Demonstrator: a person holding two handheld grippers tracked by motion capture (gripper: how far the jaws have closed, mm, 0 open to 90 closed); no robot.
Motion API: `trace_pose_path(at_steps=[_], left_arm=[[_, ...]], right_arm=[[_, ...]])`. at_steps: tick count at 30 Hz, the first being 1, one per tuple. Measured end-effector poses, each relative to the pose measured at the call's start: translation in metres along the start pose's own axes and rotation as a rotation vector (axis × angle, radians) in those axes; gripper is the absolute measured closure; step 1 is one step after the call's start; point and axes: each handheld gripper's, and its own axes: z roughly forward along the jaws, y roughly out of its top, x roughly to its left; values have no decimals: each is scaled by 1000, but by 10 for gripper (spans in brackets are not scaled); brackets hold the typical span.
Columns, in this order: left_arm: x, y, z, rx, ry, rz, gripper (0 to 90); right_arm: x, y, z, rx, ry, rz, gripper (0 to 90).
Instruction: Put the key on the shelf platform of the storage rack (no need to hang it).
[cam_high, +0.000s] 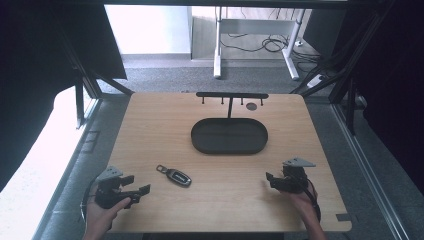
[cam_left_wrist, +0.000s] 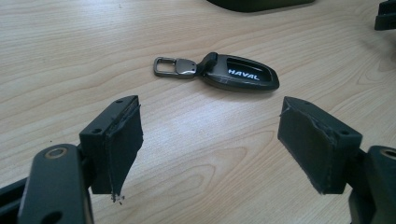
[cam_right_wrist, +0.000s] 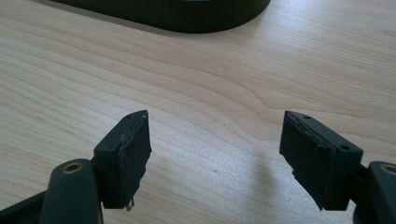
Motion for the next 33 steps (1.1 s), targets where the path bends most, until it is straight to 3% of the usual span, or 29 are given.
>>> trace_pose_path(at_steps=[12,22,33], left_arm=[[-2,1,1,2,-2,3,221],[-4,4,-5,-13,-4,3,221],[-3,3,-4,-9,-5,0,221]], right_arm=[[6,5,-8,3,24,-28,248],[14,13,-11,35,79,-49,258],[27,37,-20,65,120,-136,307]])
